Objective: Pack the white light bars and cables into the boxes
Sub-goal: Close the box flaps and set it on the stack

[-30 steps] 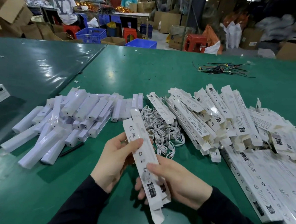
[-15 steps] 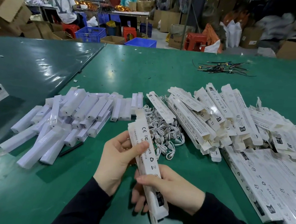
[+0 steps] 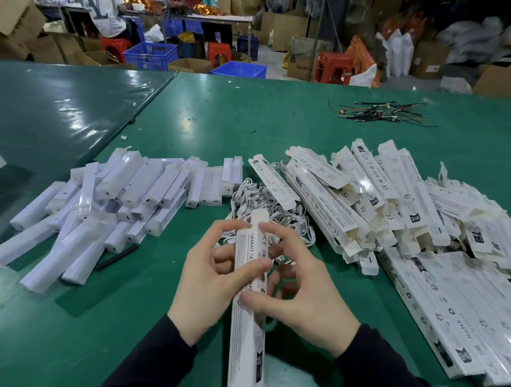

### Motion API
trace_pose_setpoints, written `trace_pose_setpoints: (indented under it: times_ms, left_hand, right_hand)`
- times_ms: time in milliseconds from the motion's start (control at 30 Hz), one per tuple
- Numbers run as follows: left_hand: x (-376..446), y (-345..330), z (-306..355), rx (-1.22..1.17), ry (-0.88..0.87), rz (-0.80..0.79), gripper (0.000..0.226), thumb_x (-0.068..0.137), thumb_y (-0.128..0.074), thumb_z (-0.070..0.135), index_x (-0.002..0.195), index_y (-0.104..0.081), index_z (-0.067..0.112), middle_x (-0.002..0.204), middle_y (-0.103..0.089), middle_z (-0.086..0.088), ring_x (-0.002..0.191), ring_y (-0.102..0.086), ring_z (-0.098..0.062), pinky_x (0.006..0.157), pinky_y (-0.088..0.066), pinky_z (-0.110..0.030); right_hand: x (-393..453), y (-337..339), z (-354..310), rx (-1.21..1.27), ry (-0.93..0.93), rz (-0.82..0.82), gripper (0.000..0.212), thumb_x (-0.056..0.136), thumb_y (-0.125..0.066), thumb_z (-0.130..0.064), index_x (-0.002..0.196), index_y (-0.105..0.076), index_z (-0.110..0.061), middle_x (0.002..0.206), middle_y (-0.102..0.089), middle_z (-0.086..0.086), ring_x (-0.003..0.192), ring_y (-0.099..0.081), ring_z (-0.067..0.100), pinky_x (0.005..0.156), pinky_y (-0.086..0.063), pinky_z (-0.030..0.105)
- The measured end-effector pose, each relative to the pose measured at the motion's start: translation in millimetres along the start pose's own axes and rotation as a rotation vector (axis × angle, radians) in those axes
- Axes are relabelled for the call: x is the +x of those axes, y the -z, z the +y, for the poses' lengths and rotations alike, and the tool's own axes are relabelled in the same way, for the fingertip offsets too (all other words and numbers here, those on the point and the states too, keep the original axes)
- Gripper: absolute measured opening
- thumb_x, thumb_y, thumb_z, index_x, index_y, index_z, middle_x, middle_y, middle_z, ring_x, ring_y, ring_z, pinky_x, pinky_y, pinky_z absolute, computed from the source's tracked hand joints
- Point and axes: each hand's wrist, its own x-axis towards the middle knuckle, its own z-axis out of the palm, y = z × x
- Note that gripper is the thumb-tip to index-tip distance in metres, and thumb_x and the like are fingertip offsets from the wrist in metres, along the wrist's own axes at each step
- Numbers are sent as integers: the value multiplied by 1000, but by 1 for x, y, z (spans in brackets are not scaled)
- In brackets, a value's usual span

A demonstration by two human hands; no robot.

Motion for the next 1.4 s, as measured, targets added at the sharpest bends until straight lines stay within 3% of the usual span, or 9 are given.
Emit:
trace_pose_setpoints:
  times_ms: [200,333,500,700,833,1000,1167,1300,1400]
  left_hand:
    - [0,0,5,-78,77,-127,31,85,-71,26,114,-65,33,83,-65,-27,63,-65,-21,48,-51,-28]
    - [1,5,9,-125,105,-187,41,81,-69,24,120,-61,34,98,-72,-15,71,-69,-19,48,-53,-28]
    - [0,2,8,-105,89,-182,49,81,-67,18,129,-60,27,92,-66,-18,74,-70,-23,46,-55,-29]
    - [-2,1,8,-82,84,-197,47,83,-67,15,128,-52,20,89,-69,-3,73,-71,-23,44,-55,-33]
    - [-2,2,8,-57,93,-212,41,81,-64,12,121,-59,17,88,-67,-11,70,-70,-23,42,-53,-32]
    - [-3,0,7,-40,117,-228,42,77,-62,11,119,-63,18,83,-61,-14,66,-69,-23,42,-53,-31]
    - [-3,3,10,-78,147,-299,34,78,-63,10,111,-63,13,86,-70,-9,68,-70,-20,42,-53,-31]
    - [-6,0,9,-97,183,-410,35,72,-71,20,107,-67,19,84,-66,-7,70,-68,-20,43,-55,-32]
    - [-6,-3,7,-57,194,-418,29,77,-69,14,105,-69,24,85,-61,-11,73,-68,-20,43,-56,-33]
  right_hand:
    - [8,7,-1,292,-135,0,60,67,-67,-4,121,-55,-30,99,-62,8,62,-61,16,63,-52,30]
    - [9,10,-3,356,-174,-27,52,70,-60,-8,118,-57,-29,102,-69,9,82,-66,17,70,-55,31]
    - [9,7,-1,373,-208,-39,65,69,-62,-8,128,-50,-34,96,-63,9,74,-63,13,61,-53,26]
    - [10,6,-1,350,-204,-27,49,71,-64,-13,115,-55,-32,99,-63,18,74,-62,17,63,-54,32]
    - [10,6,0,380,-224,-90,46,70,-63,-11,103,-57,-42,92,-60,17,75,-55,25,65,-48,33]
    - [11,10,2,370,-229,-127,43,70,-63,-6,106,-51,-27,86,-57,16,71,-57,22,67,-49,36]
    - [13,14,3,414,-290,35,43,74,-64,-24,113,-48,-20,86,-69,8,67,-62,20,50,-46,26]
    - [16,19,1,403,-387,89,46,85,-62,-50,111,-69,-13,103,-72,15,81,-66,21,68,-53,29]
    - [14,18,2,397,-399,74,39,96,-51,-41,102,-77,-14,98,-75,15,83,-68,18,73,-52,26]
